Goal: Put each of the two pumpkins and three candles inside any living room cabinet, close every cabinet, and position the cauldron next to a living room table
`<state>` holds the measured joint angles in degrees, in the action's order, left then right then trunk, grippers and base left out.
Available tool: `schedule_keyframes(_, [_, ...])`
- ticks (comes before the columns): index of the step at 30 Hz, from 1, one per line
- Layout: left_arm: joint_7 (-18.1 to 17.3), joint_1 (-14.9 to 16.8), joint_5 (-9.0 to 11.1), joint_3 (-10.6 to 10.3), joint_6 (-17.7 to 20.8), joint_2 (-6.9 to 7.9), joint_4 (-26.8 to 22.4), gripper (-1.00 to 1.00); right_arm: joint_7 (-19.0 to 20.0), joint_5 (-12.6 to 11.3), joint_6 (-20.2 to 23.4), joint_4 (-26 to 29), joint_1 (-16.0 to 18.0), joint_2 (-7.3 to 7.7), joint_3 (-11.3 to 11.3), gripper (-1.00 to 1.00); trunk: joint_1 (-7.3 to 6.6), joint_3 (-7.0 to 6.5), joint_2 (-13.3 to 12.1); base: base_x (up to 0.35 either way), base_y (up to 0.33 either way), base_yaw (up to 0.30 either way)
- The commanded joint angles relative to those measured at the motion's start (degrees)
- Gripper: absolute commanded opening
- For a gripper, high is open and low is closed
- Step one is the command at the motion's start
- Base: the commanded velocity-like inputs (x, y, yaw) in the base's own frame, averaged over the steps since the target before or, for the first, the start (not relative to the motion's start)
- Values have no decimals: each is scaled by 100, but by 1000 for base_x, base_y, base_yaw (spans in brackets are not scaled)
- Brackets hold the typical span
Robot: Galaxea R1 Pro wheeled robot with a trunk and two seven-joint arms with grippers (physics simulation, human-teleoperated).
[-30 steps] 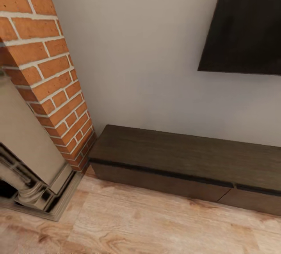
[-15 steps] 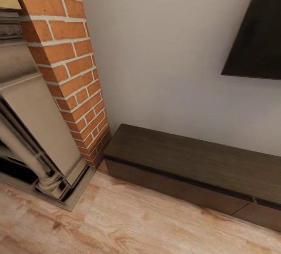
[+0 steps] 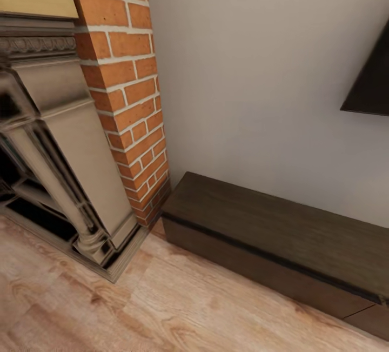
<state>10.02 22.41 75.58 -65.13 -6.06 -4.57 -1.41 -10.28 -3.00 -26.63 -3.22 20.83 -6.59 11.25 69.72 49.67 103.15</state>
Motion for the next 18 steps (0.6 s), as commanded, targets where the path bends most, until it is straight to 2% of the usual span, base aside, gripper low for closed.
schedule_keyframes(1, [0, 0, 0, 0, 0, 0, 0, 100, 0, 1, 0, 1, 0, 0, 0, 100, 0, -4, 0, 0, 0, 232])
schedule_keyframes(11, [0, 0, 0, 0, 0, 0, 1, 100, 0, 0, 1, 2, 0, 0, 0, 100, 0, -32, 0, 0, 0, 201])
schedule_keyframes(18, [0, 0, 1, 0, 0, 0, 1, 100, 0, -1, 0, 6, 0, 5, 0, 100, 0, -34, 0, 0, 0, 99])
